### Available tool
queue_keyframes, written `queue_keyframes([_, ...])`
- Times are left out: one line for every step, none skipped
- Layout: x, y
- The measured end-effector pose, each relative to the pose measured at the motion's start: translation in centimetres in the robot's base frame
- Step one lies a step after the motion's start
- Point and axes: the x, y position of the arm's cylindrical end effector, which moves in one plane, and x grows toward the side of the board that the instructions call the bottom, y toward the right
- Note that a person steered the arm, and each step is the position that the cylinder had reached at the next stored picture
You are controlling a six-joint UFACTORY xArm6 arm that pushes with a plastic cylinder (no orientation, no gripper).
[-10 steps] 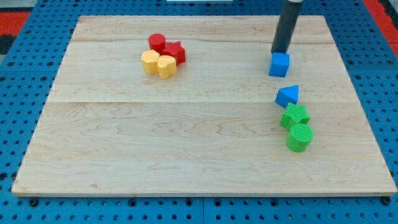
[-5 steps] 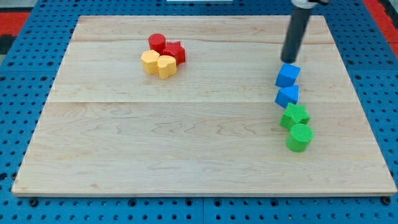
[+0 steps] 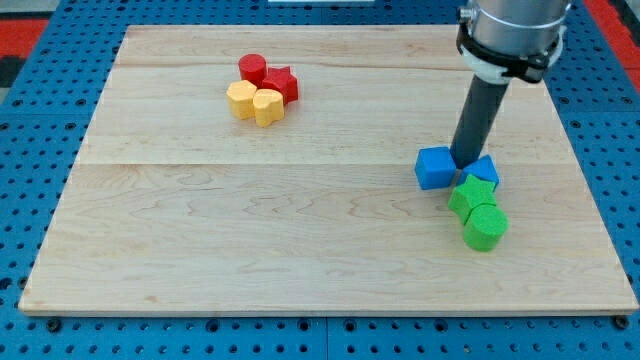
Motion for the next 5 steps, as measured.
queue_keyframes([1.4,0.0])
queue_keyframes([0.5,0.0])
queue_keyframes([-2.3,2.7])
queue_keyframes([-0.5,8.4])
queue_keyframes([3.2,10.0])
